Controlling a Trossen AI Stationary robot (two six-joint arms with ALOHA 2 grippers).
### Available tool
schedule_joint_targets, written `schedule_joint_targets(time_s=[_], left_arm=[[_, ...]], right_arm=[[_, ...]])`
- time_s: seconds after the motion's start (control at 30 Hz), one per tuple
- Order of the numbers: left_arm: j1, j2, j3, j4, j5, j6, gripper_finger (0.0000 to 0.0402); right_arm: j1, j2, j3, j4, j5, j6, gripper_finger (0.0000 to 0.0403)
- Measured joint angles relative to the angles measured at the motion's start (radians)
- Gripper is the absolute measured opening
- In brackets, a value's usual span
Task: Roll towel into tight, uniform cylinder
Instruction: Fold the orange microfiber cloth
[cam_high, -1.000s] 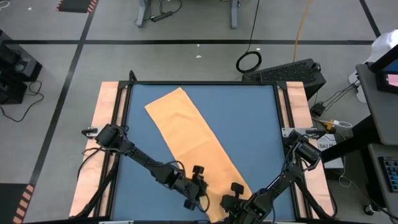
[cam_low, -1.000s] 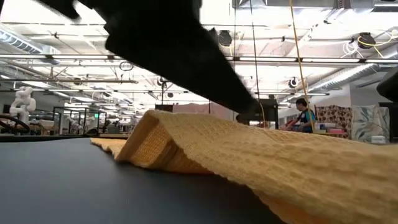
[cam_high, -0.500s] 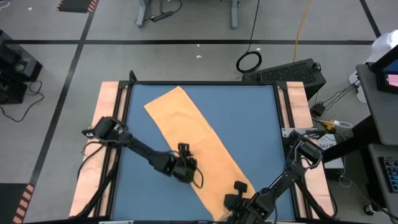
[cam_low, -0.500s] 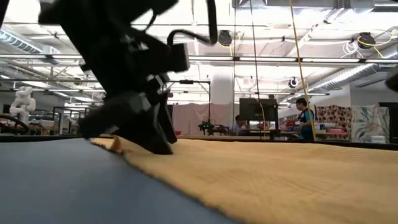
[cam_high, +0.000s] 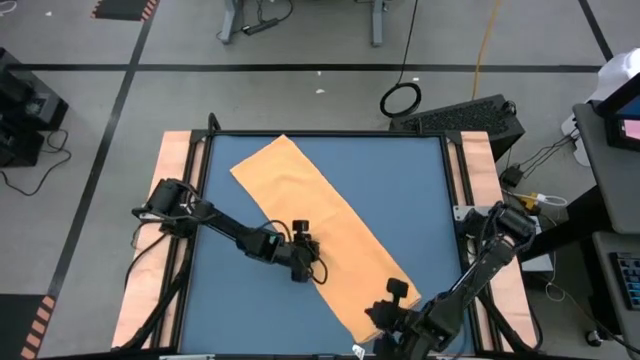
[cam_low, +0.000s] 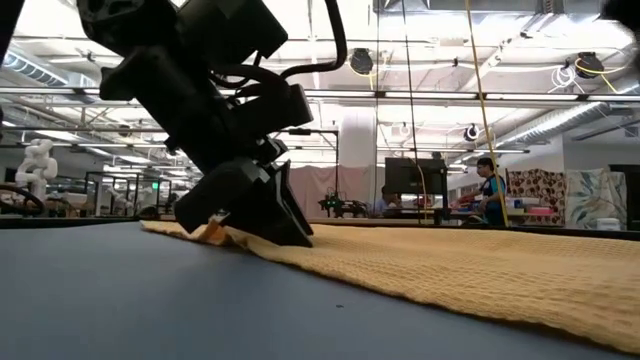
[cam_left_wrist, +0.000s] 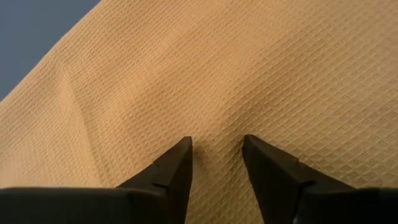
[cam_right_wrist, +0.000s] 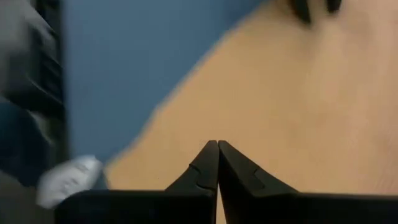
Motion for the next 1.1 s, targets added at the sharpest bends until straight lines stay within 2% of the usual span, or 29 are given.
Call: schedule_joint_targets(time_s=[0.1,0.3,0.47,0.6,0.83,1.1], left_arm=[[0.001,-0.017,-0.004,0.002,0.014,0.003,0.0154],[0.004,-0.03,-0.005,-0.001,0.024,0.029,0.0154],[0.004,-0.03,-0.005,0.001,0.029,0.029,0.0154],[0.004,-0.03,-0.006,0.002,0.032,0.028,0.0154],[0.004,-0.03,-0.006,0.002,0.032,0.028,0.0154],[-0.014,-0.06,-0.007,0.007,0.001,0.029,0.0154]], right_arm=[[0.023,-0.012,0.003,0.099,0.037,-0.049,0.0],[0.061,0.082,0.002,0.259,0.031,-0.094,0.0],[0.055,0.173,0.002,0.286,-0.001,-0.065,0.0],[0.056,0.228,0.002,0.299,-0.071,-0.004,0.0],[0.078,0.196,0.004,0.3,-0.082,0.042,0.0],[0.095,0.123,0.005,0.304,0.036,-0.004,0.0]])
